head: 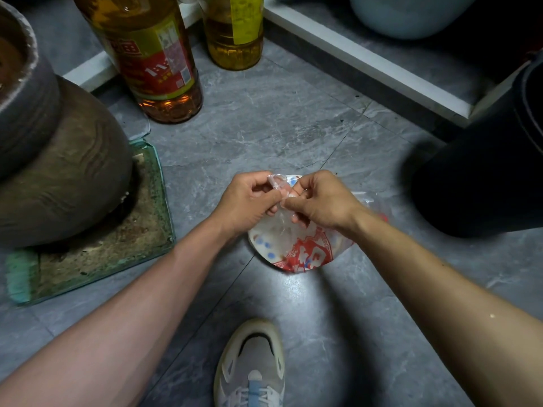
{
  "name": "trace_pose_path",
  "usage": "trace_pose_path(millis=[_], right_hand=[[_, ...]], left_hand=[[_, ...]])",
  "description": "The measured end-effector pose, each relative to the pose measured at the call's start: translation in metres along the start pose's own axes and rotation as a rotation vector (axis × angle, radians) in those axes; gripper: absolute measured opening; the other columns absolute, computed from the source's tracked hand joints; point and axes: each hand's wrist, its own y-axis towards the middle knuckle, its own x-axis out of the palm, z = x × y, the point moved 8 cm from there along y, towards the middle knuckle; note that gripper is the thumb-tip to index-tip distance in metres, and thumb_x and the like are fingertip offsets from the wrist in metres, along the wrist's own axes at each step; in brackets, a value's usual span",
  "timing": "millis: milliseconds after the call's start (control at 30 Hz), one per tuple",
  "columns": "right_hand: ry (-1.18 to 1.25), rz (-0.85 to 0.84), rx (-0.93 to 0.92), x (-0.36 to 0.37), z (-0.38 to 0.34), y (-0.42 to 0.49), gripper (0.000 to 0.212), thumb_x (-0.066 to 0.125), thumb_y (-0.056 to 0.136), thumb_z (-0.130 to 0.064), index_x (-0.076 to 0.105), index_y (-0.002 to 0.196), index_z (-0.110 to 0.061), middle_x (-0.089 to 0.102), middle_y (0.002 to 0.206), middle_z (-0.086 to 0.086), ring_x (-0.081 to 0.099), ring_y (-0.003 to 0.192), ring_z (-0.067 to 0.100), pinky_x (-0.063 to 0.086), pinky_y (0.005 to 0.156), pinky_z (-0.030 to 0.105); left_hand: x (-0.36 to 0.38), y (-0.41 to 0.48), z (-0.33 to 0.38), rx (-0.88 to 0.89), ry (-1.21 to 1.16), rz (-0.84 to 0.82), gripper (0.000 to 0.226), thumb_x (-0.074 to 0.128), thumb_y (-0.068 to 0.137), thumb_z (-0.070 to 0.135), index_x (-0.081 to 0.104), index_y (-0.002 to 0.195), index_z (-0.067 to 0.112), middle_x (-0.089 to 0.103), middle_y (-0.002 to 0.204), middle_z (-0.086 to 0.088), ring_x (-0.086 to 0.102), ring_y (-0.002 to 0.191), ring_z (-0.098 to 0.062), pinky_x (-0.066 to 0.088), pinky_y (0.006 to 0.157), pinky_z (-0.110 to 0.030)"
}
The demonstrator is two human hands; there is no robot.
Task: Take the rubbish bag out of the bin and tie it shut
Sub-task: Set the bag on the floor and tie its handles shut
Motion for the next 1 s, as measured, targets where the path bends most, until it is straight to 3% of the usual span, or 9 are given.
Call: trace_pose_path(millis=[100, 200, 367, 433, 567, 700, 833, 1000], right_hand=[[-0.183, 0.108, -0.044, -0.006, -0.002, 0.004, 0.021, 0.078, 0.081, -0.02, 0.064, 0.066, -0.017, 0.055, 0.054, -0.009, 0.047, 0.044, 0.001, 0.038, 0.051, 0.019], [-0.233, 0.186, -0.101, -0.009, -0.005, 0.005, 0.022, 0.08, 0.077, -0.024, 0.064, 0.064, -0.017, 0.059, 0.06, -0.008, 0.053, 0.054, 0.006, 0.046, 0.058, 0.026], [-0.281, 0.242, -0.143, -0.012, -0.009, 0.007, 0.022, 0.08, 0.077, -0.03, 0.067, 0.069, -0.014, 0.055, 0.059, -0.007, 0.05, 0.056, 0.009, 0.048, 0.06, 0.03], [-0.274, 0.263, -0.144, -0.012, -0.008, 0.009, 0.024, 0.079, 0.078, -0.033, 0.065, 0.069, -0.015, 0.054, 0.061, -0.008, 0.049, 0.057, 0.009, 0.048, 0.06, 0.029], [-0.347, 0.308, -0.176, -0.009, -0.009, 0.008, 0.026, 0.076, 0.079, -0.034, 0.059, 0.067, -0.018, 0.049, 0.06, -0.01, 0.047, 0.057, 0.013, 0.046, 0.058, 0.03], [-0.381, 0.339, -0.229, -0.008, -0.011, 0.004, 0.022, 0.074, 0.082, -0.026, 0.058, 0.071, -0.018, 0.046, 0.06, -0.011, 0.044, 0.056, 0.012, 0.041, 0.058, 0.031], [-0.32, 0.327, -0.285, -0.009, -0.011, 0.0, 0.022, 0.079, 0.081, -0.027, 0.06, 0.072, -0.019, 0.047, 0.059, -0.01, 0.043, 0.054, 0.009, 0.043, 0.057, 0.032], [-0.181, 0.357, -0.339, -0.015, -0.011, -0.007, 0.031, 0.085, 0.073, -0.034, 0.063, 0.063, -0.015, 0.046, 0.055, -0.011, 0.039, 0.052, 0.008, 0.039, 0.056, 0.03]], left_hand=[[0.0, 0.0, 0.001, 0.013, 0.018, 0.018, 0.006, 0.069, 0.087, 0.005, 0.071, 0.091, 0.002, 0.066, 0.091, -0.033, 0.057, 0.064, -0.019, 0.051, 0.06, -0.025], [-0.001, 0.0, 0.001, 0.041, 0.025, 0.053, 0.004, 0.072, 0.085, 0.012, 0.073, 0.088, 0.011, 0.063, 0.094, -0.038, 0.056, 0.065, -0.023, 0.05, 0.062, -0.032], [-0.003, 0.0, -0.003, 0.03, 0.06, 0.11, 0.018, 0.072, 0.076, 0.036, 0.073, 0.087, 0.022, 0.062, 0.073, -0.018, 0.052, 0.061, -0.023, 0.049, 0.063, -0.046], [-0.003, -0.001, -0.002, 0.031, 0.07, 0.12, 0.021, 0.069, 0.072, 0.041, 0.071, 0.087, 0.026, 0.065, 0.074, -0.016, 0.053, 0.061, -0.022, 0.051, 0.064, -0.049], [-0.001, -0.004, -0.002, 0.015, 0.051, 0.089, 0.003, 0.069, 0.078, 0.024, 0.07, 0.08, 0.024, 0.065, 0.073, -0.015, 0.055, 0.059, -0.018, 0.049, 0.063, -0.042], [-0.003, -0.006, -0.009, -0.081, -0.084, 0.047, 0.028, 0.054, 0.085, -0.01, 0.071, 0.09, 0.011, 0.065, 0.069, -0.008, 0.057, 0.058, -0.013, 0.051, 0.061, -0.026], [-0.006, -0.001, -0.013, -0.093, 0.002, 0.022, 0.022, 0.058, 0.087, -0.005, 0.074, 0.091, 0.01, 0.06, 0.072, -0.013, 0.051, 0.058, -0.011, 0.044, 0.054, -0.021], [0.002, 0.001, -0.014, -0.131, 0.036, -0.154, 0.014, 0.064, 0.091, 0.009, 0.075, 0.095, 0.016, 0.058, 0.075, -0.004, 0.048, 0.063, -0.006, 0.038, 0.053, -0.019]])
